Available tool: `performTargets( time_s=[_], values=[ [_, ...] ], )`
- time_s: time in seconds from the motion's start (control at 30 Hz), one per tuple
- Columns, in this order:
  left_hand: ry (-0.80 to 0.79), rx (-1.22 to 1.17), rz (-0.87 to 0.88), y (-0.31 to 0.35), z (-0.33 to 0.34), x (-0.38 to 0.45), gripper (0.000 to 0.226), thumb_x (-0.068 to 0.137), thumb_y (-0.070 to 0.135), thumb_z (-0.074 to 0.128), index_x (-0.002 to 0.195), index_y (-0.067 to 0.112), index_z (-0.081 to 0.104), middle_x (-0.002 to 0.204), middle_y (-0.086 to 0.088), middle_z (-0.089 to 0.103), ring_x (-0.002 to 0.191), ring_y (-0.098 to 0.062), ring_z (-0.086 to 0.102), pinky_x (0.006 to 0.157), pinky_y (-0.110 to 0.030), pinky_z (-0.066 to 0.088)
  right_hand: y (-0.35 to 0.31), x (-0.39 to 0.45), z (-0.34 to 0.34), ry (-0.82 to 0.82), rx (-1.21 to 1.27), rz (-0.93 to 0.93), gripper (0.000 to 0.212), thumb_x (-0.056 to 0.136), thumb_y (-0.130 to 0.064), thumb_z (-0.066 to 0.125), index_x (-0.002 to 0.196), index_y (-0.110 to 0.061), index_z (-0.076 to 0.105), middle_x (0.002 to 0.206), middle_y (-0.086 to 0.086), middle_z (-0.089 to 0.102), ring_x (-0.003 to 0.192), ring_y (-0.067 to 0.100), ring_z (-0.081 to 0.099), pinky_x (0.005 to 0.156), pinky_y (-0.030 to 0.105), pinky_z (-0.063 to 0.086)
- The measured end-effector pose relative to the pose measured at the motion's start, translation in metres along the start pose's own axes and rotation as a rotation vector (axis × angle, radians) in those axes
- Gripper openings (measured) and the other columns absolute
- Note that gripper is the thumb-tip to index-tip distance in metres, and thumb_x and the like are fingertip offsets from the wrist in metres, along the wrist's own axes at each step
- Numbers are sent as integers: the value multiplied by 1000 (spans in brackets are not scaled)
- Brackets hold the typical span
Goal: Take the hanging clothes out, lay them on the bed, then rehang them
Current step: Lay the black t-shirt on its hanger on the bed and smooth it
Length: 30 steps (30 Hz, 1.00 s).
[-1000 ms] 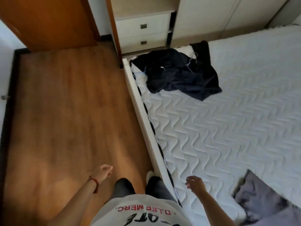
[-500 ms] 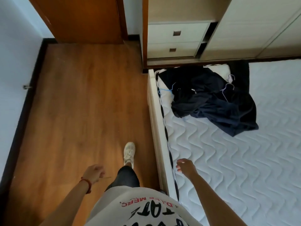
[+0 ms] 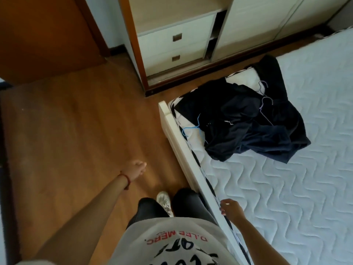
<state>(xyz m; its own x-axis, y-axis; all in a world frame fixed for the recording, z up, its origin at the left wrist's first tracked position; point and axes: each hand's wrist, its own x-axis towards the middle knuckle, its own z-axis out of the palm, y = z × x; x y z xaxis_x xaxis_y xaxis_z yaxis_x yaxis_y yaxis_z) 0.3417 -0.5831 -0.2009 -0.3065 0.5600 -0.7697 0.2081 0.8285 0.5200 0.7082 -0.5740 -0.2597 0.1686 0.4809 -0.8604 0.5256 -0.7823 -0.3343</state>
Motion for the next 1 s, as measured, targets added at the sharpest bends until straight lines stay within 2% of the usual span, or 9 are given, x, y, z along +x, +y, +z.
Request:
performTargets(
  time_s=[0.07,0.17,0.23,0.33,0.47,0.67,0.77,0.87,1.0],
  values=[
    [0,20,44,31,-9,25,23,94,17,46,73,14,54,70,1,57,66,-17,55,70,-28,45,-15,3,6,22,44,-8,10,89,-1,52,93,-1,61,68,11,62,60,23,58,54,22,46],
    [0,73,97,65,-16,58,15,94,16,46,93,7,58,71,2,57,66,-14,55,58,-20,40,-42,17,10,72,59,-17,14,90,-4,50,96,-7,62,72,11,64,63,22,60,54,19,47],
    [-4,102,112,81,-20,75,17,94,14,46,95,4,60,71,1,58,75,-22,57,63,-21,43,-62,32,12,101,115,1,20,89,-1,48,102,-2,64,70,11,63,69,29,61,62,29,50],
    [-64,230,101,108,-25,94,17,93,17,47,79,16,57,74,2,60,82,-23,58,79,-32,46,-93,58,15,123,120,13,25,86,-2,48,105,-3,64,71,5,65,82,34,64,82,45,53],
    [-107,330,161,149,-23,122,8,92,17,49,94,15,57,80,-1,62,88,-26,60,87,-38,47,-148,67,17,118,210,16,26,88,-5,46,109,-5,62,83,13,65,81,30,60,67,33,49],
    [-159,622,356,218,5,183,25,92,13,49,113,4,58,107,-16,64,101,-28,60,77,-25,43,-186,91,30,222,21,-63,33,92,-16,43,123,-14,54,114,11,63,102,29,57,81,34,46],
    [-232,752,524,248,28,227,29,93,12,47,120,6,55,108,-14,64,101,-28,61,80,-30,47,-195,108,38,345,-57,-97,34,94,-18,45,127,-13,50,125,8,55,115,26,52,89,37,44],
    [-262,945,716,265,53,271,32,92,11,48,123,10,54,113,-10,63,103,-26,60,85,-36,50,-201,124,52,530,-86,-80,33,91,-16,53,123,-8,55,121,11,57,116,30,50,95,40,41],
    [-283,1205,1222,282,83,331,36,80,3,62,115,7,60,115,-12,61,106,-31,59,73,-40,57,-196,158,80,658,-190,6,43,75,-14,73,114,-2,60,112,19,60,104,39,57,88,47,46]
  ],
)
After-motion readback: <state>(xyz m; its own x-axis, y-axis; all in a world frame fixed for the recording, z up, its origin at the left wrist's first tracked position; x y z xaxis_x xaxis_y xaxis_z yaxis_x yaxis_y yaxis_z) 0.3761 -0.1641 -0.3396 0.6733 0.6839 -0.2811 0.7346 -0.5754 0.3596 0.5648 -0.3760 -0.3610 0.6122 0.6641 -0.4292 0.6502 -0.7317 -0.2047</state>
